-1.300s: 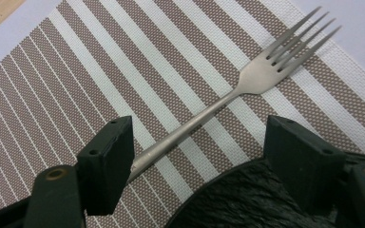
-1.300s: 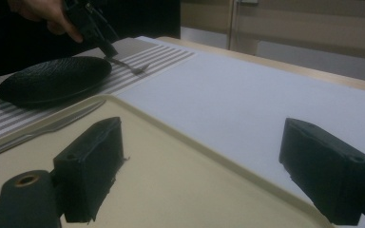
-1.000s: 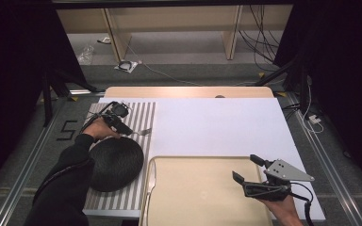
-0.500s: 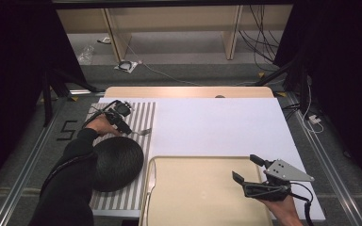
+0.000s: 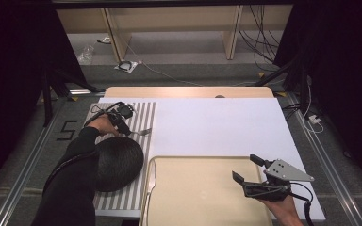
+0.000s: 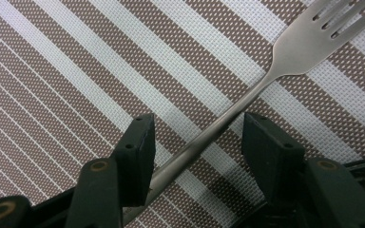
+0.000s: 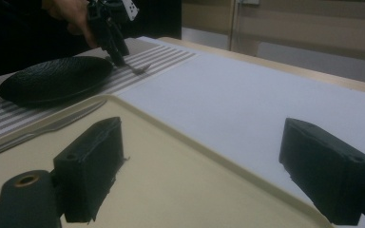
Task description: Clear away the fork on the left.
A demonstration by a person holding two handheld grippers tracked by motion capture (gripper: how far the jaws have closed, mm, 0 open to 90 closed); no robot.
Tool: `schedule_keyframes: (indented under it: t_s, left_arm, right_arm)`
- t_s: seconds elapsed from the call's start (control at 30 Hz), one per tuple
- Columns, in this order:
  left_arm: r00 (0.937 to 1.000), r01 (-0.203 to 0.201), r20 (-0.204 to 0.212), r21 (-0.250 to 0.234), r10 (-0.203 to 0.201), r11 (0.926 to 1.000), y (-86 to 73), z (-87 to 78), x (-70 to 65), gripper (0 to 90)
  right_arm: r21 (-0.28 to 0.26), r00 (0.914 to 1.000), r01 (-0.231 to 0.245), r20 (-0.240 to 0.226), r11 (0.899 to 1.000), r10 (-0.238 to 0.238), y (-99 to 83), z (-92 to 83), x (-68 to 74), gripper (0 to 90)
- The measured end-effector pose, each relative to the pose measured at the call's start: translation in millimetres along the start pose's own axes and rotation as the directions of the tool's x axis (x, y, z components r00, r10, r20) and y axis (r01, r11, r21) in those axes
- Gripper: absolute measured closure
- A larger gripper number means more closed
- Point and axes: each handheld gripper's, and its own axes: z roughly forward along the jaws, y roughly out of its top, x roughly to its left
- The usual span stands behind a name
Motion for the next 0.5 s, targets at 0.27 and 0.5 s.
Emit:
schedule_keyframes:
  t_s: [0.27,0.5]
  left_arm:
    - [0.9995,-0.03,0.008,0.023,0.03,0.9993,0.2,2.5,-0.7,52.1]
    - [0.9989,-0.044,0.018,0.037,0.044,0.9983,0.6,3.1,1.8,57.3]
  right_arm:
    - [0.001,1.0,0.0,0.0,1.0,0.0,-0.1,0.0,-0.3,15.7]
    - [0.012,1.0,0.002,0.0,1.0,-0.002,0.0,-0.3,-0.7,15.7]
